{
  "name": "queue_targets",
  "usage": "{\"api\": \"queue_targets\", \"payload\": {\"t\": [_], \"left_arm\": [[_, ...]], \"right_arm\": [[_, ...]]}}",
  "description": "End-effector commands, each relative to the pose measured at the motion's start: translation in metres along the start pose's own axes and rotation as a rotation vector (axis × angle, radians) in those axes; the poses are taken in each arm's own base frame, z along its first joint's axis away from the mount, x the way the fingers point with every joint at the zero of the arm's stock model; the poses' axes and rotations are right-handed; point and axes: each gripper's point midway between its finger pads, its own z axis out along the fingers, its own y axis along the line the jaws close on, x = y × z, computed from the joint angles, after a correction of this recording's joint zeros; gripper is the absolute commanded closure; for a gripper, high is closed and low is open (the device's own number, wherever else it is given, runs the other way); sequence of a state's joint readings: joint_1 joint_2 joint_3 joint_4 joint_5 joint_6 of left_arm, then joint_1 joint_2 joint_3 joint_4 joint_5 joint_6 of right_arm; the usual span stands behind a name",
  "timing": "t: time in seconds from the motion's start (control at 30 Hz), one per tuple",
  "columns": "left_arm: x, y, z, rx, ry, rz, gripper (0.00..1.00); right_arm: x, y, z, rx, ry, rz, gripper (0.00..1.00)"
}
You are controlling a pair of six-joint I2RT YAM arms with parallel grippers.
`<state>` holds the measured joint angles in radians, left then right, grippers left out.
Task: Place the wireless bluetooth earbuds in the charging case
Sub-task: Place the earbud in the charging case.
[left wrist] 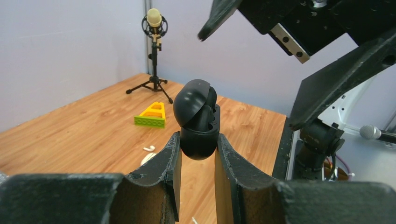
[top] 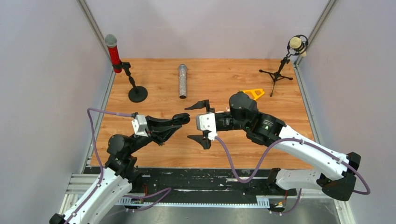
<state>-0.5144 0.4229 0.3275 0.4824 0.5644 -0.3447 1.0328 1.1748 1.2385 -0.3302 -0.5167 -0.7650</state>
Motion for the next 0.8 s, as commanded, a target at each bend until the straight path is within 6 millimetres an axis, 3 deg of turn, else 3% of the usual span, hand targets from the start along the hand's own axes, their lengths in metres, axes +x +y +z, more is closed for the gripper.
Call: {"api": "queue_targets", "payload": {"t": [0.0, 0.2, 0.37, 0.5, 0.77], "left_arm": [[-0.022, 0.003, 0.004, -0.032, -0.046, -0.025, 1.00], [-0.022, 0.008, 0.004, -0.051, -0.041, -0.042, 1.00], [-0.021, 0.010, 0.004, -0.061, -0.042, -0.052, 1.00], [-0.021, 0.010, 0.005, -0.059, -0.042, -0.053, 1.00], [-0.021, 0.010, 0.005, -0.062, -0.044, -0.057, 1.00]], "right_arm": [[-0.030, -0.009, -0.012, 0.068, -0.090, -0.106, 0.02], [-0.026, 0.004, -0.020, 0.068, -0.080, -0.045, 0.07], [-0.010, 0.010, -0.016, 0.069, -0.043, 0.004, 0.13], [0.000, 0.007, -0.006, 0.088, -0.024, -0.014, 0.16], [-0.002, -0.007, 0.004, 0.147, -0.055, -0.115, 0.13]]}}
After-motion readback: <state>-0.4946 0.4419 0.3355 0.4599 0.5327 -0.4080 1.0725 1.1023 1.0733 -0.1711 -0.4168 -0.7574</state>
